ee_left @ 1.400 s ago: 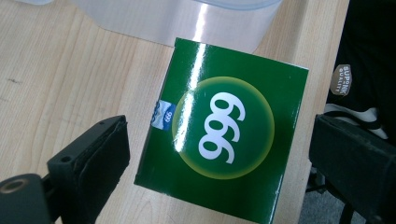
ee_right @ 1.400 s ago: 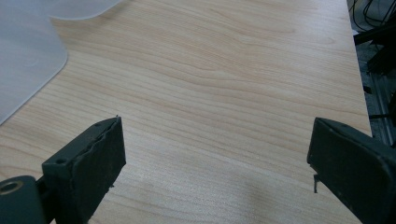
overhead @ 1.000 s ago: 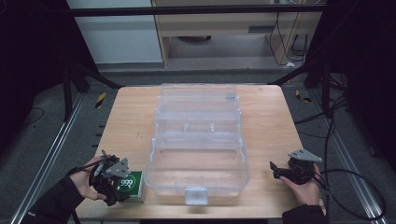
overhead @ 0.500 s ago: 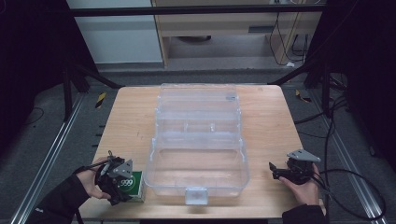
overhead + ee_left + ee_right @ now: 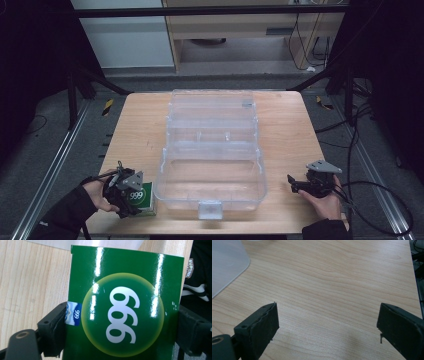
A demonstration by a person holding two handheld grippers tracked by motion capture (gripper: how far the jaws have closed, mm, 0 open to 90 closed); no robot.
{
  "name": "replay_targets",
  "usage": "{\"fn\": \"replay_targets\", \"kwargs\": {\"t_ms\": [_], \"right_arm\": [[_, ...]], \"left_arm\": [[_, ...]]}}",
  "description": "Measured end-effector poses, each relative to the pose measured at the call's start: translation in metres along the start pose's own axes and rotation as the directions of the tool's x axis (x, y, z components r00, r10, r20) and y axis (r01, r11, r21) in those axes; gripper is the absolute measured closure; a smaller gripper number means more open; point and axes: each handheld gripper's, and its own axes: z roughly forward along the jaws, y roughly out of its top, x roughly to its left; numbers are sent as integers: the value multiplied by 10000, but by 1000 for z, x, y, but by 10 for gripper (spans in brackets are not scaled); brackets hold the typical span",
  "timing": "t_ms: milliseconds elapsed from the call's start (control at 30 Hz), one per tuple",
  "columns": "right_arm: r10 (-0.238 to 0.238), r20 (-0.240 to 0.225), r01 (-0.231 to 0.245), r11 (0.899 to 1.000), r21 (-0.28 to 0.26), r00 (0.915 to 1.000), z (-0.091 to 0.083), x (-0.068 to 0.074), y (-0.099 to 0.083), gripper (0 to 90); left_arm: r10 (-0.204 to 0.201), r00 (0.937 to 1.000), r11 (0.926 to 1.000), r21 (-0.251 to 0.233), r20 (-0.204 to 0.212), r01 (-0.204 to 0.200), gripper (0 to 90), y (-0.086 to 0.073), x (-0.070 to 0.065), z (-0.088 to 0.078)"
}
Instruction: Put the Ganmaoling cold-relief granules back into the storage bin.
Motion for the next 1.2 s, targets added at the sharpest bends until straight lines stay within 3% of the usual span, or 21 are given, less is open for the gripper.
{"fn": "replay_targets", "kwargs": {"t_ms": [333,567,967,1200], "right_arm": [[12,-59,-13,10000,-10,10000,0,0,0,48],[-25,-73,25,10000,7,10000,0,0,0,49],[-102,-108,102,9999,45,9999,1,1,-1,48],[-115,-132,116,9999,73,9998,1,2,-1,47]], "left_arm": [[-464,9989,9989,0,116,464,144,-4,-2,-8],[-540,9983,9973,-507,-239,527,146,-4,-3,-31],[-550,9953,9949,-883,-800,479,148,2,-3,-71],[-490,9944,9944,-984,-934,398,150,15,-5,-94]]}}
